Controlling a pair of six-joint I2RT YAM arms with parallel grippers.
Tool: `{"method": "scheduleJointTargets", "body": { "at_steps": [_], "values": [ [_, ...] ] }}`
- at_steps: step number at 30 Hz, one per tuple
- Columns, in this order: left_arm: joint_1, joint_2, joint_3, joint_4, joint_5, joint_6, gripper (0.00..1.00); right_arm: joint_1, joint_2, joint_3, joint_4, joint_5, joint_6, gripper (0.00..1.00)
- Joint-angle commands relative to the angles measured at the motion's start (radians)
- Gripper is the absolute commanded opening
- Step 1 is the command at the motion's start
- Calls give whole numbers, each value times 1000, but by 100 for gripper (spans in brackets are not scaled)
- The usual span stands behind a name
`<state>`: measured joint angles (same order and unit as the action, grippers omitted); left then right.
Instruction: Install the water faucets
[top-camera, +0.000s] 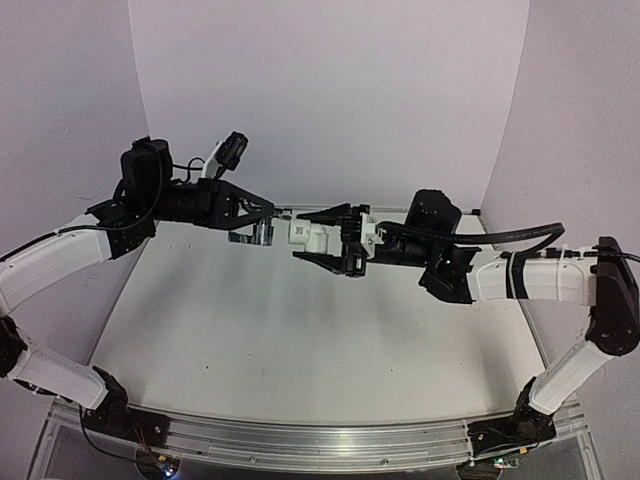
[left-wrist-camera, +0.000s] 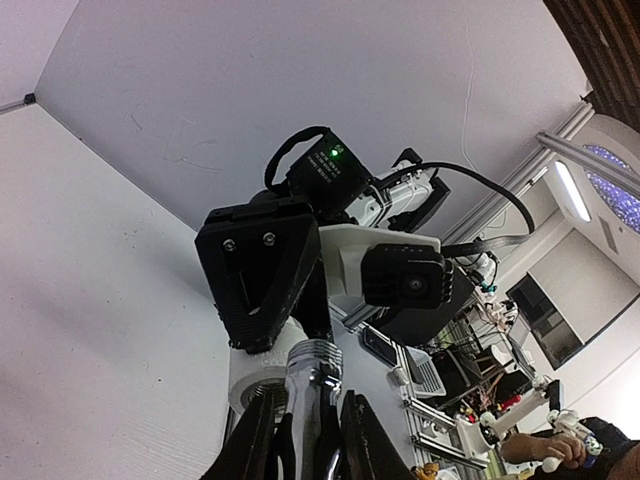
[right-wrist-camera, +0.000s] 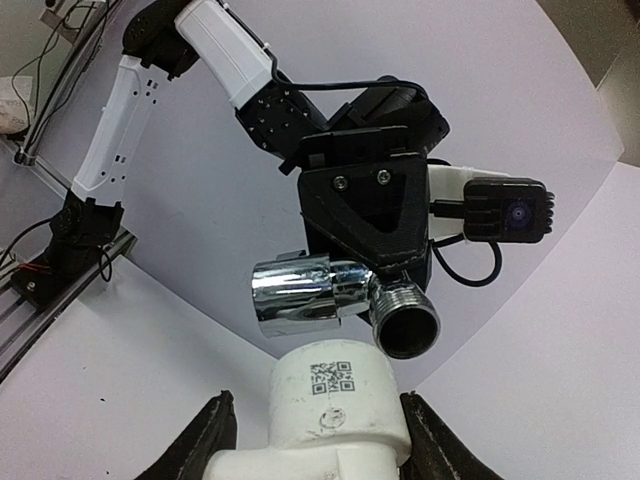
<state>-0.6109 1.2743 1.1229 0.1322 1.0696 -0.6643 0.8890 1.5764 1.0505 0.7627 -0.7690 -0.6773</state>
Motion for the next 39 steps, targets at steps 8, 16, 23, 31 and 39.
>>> {"method": "scheduleJointTargets", "body": {
  "at_steps": [8, 16, 23, 31, 39],
  "values": [
    [13, -65, -28, 60, -48, -14, 0, 3, -31, 17, 74, 79, 14, 0],
    [16, -54, -42, 60, -43, -19, 0, 25, -11, 70, 9, 41, -10, 0],
    [16, -52, -49, 60, -44, -17, 0, 38, 12, 100, 38, 56, 10, 0],
    [15, -53, -54, 60, -45, -17, 0, 56, 31, 135, 32, 67, 20, 0],
    [16, -50, -64, 60, -26, -18, 0, 58, 74, 186, -7, 99, 34, 0]
  ]
}}
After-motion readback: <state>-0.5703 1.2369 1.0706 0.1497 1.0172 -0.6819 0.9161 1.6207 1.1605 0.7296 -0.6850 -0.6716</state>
